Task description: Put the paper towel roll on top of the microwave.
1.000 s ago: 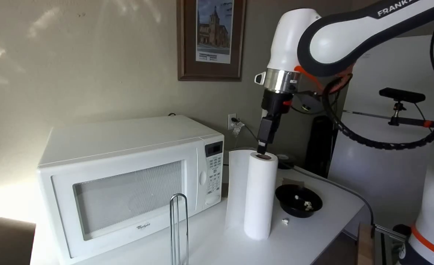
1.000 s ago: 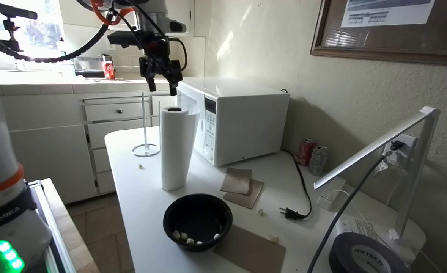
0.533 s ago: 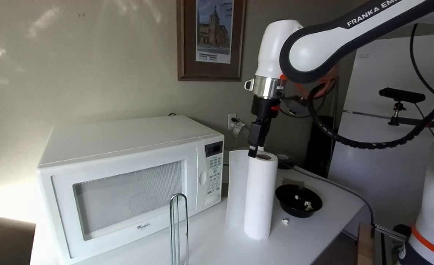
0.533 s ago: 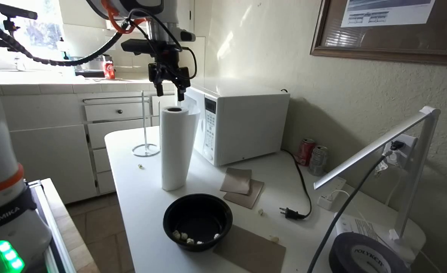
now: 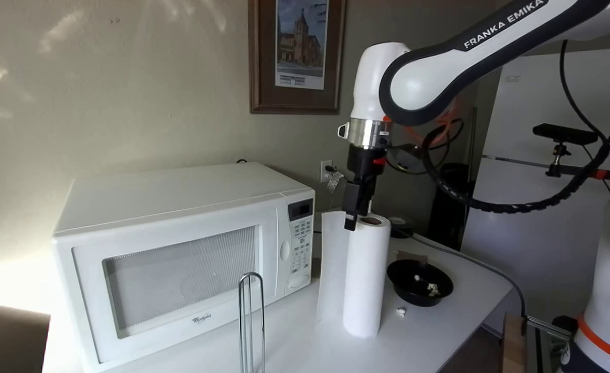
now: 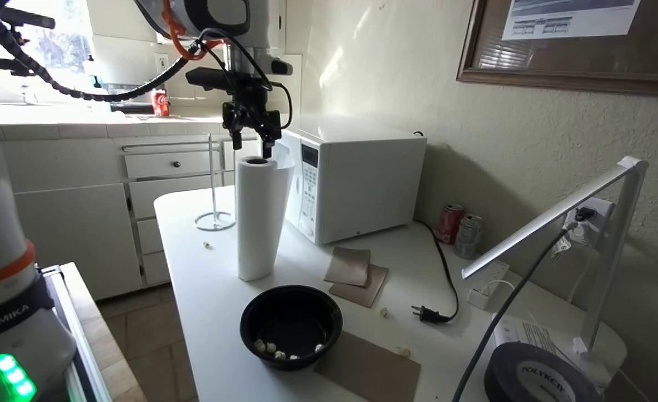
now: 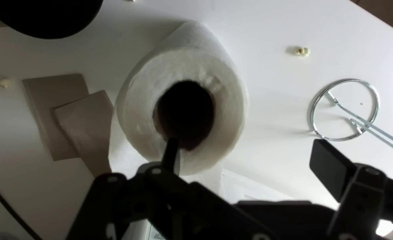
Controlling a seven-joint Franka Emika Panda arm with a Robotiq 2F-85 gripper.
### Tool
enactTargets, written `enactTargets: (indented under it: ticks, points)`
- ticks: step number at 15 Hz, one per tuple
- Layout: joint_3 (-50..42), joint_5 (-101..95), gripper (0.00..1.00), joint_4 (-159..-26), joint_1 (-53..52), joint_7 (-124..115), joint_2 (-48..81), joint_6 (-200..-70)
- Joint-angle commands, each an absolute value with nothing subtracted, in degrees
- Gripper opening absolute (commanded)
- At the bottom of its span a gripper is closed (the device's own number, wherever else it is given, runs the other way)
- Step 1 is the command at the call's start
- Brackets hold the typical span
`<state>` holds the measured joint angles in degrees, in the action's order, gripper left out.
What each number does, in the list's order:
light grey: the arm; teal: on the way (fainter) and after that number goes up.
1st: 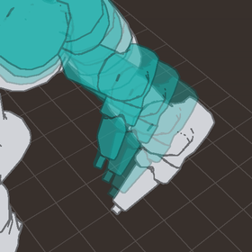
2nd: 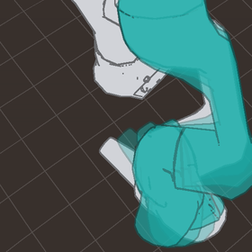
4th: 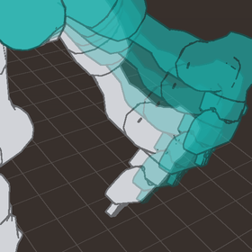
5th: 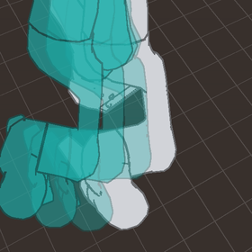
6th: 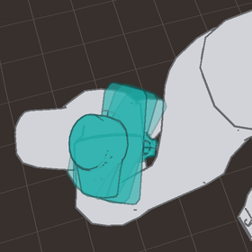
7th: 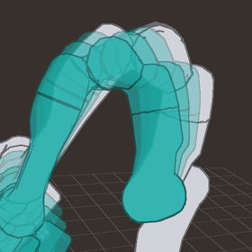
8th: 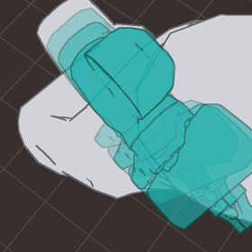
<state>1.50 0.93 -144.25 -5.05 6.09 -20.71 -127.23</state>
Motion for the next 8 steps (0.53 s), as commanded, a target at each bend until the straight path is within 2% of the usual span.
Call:
enactTargets:
  ticks: [1, 8]
  points:
    - [1.45, 2.54, 1.00, -143.06, -5.32, 6.43, -19.67, -125.67]
    - [1.84, 2.01, 1.00, -143.00, -4.92, 5.12, -19.80, -121.43]
